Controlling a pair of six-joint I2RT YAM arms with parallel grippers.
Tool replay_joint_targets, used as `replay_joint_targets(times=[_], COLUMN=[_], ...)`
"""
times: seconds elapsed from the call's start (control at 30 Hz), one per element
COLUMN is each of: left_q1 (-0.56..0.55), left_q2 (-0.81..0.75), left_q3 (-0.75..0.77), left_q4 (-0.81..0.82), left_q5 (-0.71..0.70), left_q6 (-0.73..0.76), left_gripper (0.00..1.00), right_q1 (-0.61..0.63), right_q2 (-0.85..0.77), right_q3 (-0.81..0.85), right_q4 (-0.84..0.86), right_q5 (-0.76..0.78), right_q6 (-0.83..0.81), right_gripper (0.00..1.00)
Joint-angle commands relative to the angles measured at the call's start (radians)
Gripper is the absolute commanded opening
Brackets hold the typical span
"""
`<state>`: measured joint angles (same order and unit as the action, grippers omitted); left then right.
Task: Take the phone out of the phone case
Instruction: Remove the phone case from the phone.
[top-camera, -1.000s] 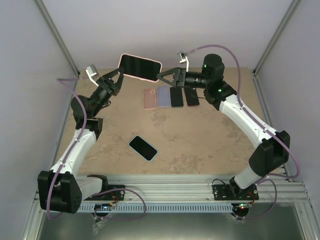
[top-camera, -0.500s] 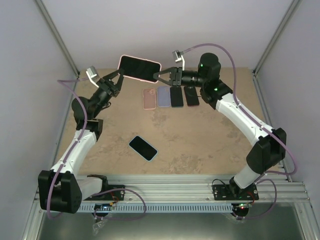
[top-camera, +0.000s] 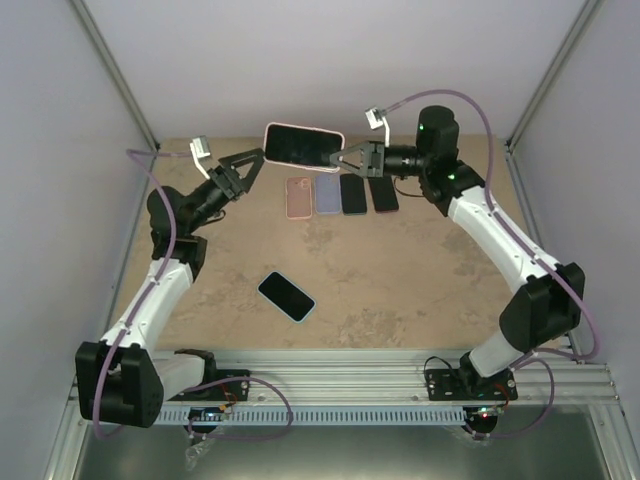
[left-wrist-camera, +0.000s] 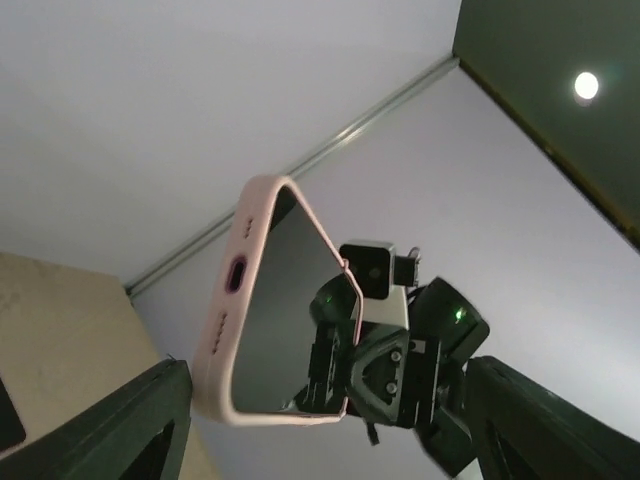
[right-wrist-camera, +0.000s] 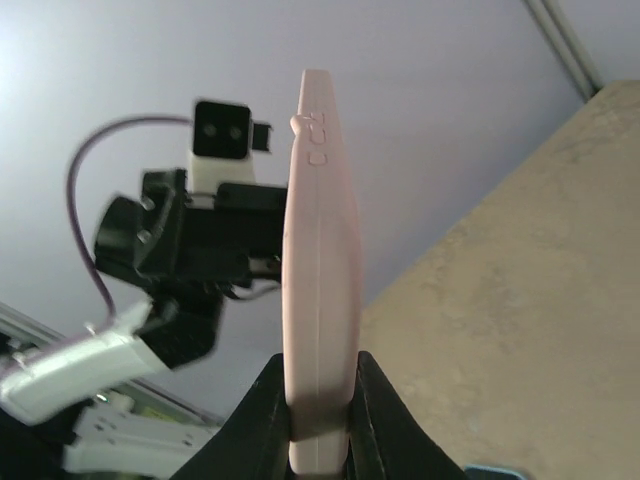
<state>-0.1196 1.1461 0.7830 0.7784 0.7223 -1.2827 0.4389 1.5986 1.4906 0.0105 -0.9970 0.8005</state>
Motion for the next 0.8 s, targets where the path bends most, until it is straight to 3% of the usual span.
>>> replay_joint_targets(times=[0.0, 0.13, 0.3, 0.37, 0.4, 0.47, 0.6, 0.77], left_q1=[0.006, 0.03, 0.031, 0.03, 0.031, 0.026, 0.004, -0.164], left_q2=[-0.028, -0.034, -0.025, 0.01, 0.035, 0.082, 0.149, 0.144], left_q3=[0.091, 0.201, 0.315, 0.428, 0.5, 0.609, 0.692, 0.658], left_q4=[-0.158, -0.538, -0.888, -1.207, -1.415, -1.755, -1.944, -1.946], left_q5=[0.184, 0.315, 0.517, 0.582, 0.581, 0.541, 0.443, 0.3], left_q6=[0.248, 0.641, 1.032, 1.363, 1.579, 1.869, 2.049, 2.057], left_gripper=[0.81, 0.87, 0.88, 0.88, 0.88, 0.88, 0.84, 0.8], right_q1=[-0.012, -0.018, -0.025, -0.025, -0.025, -0.025, -0.025, -0.019], right_q2=[-0.079, -0.124, -0.19, -0.2, -0.203, -0.205, -0.201, -0.196], right_q3=[0.049, 0.064, 0.014, 0.002, -0.005, -0.025, -0.074, -0.138], right_q4=[-0.255, -0.538, -0.673, -0.743, -0.784, -0.855, -0.916, -0.937], right_q5=[-0.035, -0.023, -0.023, -0.035, -0.043, -0.062, -0.066, -0.066], right_q6=[-0.407, -0.76, -0.996, -1.096, -1.142, -1.22, -1.276, -1.3], right_gripper=[0.01, 0.01, 0.01, 0.01, 0.0, 0.0, 0.01, 0.01])
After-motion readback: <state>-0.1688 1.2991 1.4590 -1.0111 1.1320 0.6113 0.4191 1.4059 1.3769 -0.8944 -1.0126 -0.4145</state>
